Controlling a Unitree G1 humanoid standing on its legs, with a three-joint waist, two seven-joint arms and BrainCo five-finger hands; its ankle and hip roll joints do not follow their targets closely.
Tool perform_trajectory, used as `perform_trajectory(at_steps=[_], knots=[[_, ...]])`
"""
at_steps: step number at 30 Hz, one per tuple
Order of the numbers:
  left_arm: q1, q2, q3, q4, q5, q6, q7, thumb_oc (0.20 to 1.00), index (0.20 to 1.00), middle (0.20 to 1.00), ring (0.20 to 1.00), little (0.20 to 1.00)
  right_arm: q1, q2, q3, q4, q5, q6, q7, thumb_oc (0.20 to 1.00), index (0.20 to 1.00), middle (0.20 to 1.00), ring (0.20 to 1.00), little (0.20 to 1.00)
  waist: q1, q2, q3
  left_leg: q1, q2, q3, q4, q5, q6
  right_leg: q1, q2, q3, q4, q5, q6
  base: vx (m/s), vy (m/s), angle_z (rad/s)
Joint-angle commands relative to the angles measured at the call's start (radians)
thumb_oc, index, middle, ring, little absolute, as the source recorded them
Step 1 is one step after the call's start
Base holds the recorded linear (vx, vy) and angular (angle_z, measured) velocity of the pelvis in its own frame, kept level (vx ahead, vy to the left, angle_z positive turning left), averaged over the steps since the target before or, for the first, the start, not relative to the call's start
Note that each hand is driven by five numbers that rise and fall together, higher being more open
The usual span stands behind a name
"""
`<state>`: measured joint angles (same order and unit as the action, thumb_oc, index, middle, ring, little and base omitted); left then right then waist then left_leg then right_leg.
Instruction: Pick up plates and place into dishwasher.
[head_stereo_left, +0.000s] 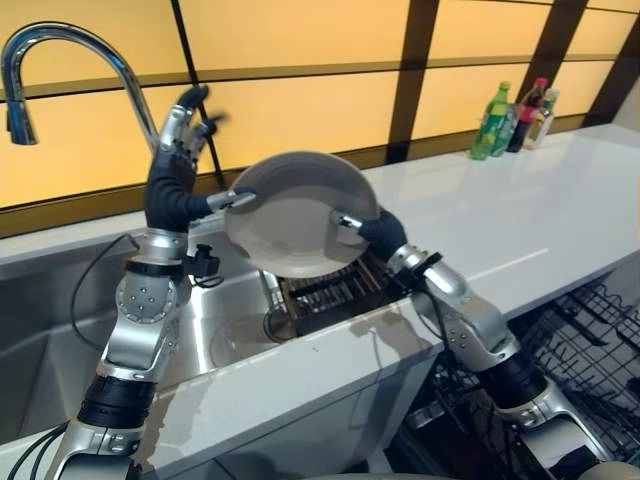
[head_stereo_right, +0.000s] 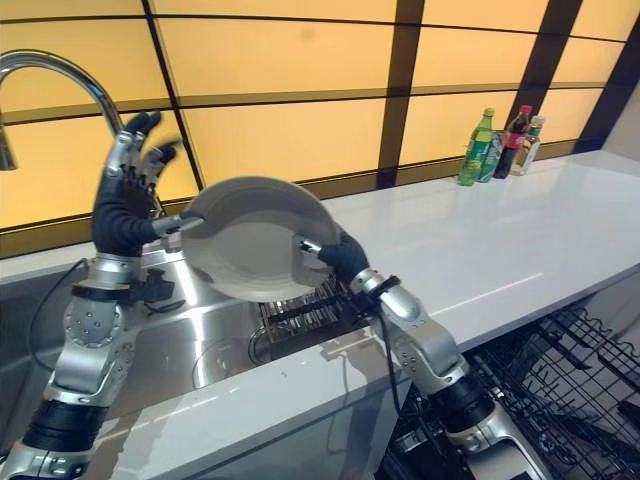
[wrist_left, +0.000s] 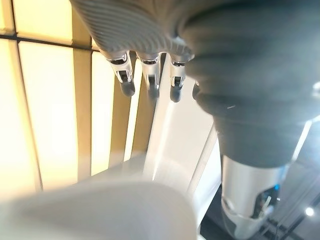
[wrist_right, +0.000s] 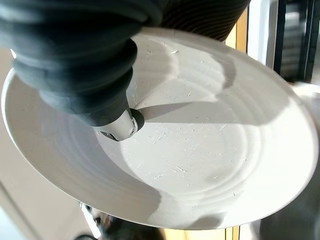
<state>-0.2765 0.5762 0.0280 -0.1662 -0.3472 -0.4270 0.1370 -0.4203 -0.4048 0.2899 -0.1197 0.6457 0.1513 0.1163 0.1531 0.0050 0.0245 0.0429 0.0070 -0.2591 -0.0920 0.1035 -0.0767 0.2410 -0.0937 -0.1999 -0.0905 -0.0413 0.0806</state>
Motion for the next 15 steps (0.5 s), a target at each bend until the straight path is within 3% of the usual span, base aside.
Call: perform_trajectory(at_steps=[1, 6, 15], knots=[[-0.012, 0.046, 0.081, 0.074, -0.020, -0.065, 0.065, 1.000, 1.000, 1.000, 1.000, 1.000, 0.016, -0.062, -0.106, -0.101, -0.047, -0.063, 0.006, 0.200, 0.200, 0.200, 0.200, 0.200, -0.031, 0.002, -0.025, 0.080, 0.003, 0.139, 0.005, -0.075, 0.022, -0.073, -0.002, 0.027, 0.039, 0.034, -0.015, 0.05, 0.005, -0.18], [0.036, 0.072, 0.164, 0.069, -0.027, -0.078, 0.111, 1.000, 1.000, 1.000, 1.000, 1.000, 0.113, -0.134, -0.236, -0.082, -0.083, -0.077, 0.003, 0.200, 0.200, 0.200, 0.200, 0.200, -0.061, 0.000, -0.025, 0.099, 0.001, 0.160, 0.005, -0.092, 0.027, -0.069, -0.009, 0.051, 0.031, 0.041, -0.005, 0.08, 0.007, -0.16], [0.076, 0.088, 0.198, 0.072, -0.017, -0.047, 0.135, 1.000, 1.000, 1.000, 1.000, 1.000, 0.203, -0.204, -0.348, -0.020, -0.178, -0.098, -0.045, 0.200, 0.200, 0.200, 0.200, 0.200, -0.103, -0.006, -0.014, 0.130, -0.014, 0.188, 0.013, -0.124, 0.045, -0.070, -0.024, 0.107, 0.030, 0.051, 0.008, 0.11, 0.046, -0.19]])
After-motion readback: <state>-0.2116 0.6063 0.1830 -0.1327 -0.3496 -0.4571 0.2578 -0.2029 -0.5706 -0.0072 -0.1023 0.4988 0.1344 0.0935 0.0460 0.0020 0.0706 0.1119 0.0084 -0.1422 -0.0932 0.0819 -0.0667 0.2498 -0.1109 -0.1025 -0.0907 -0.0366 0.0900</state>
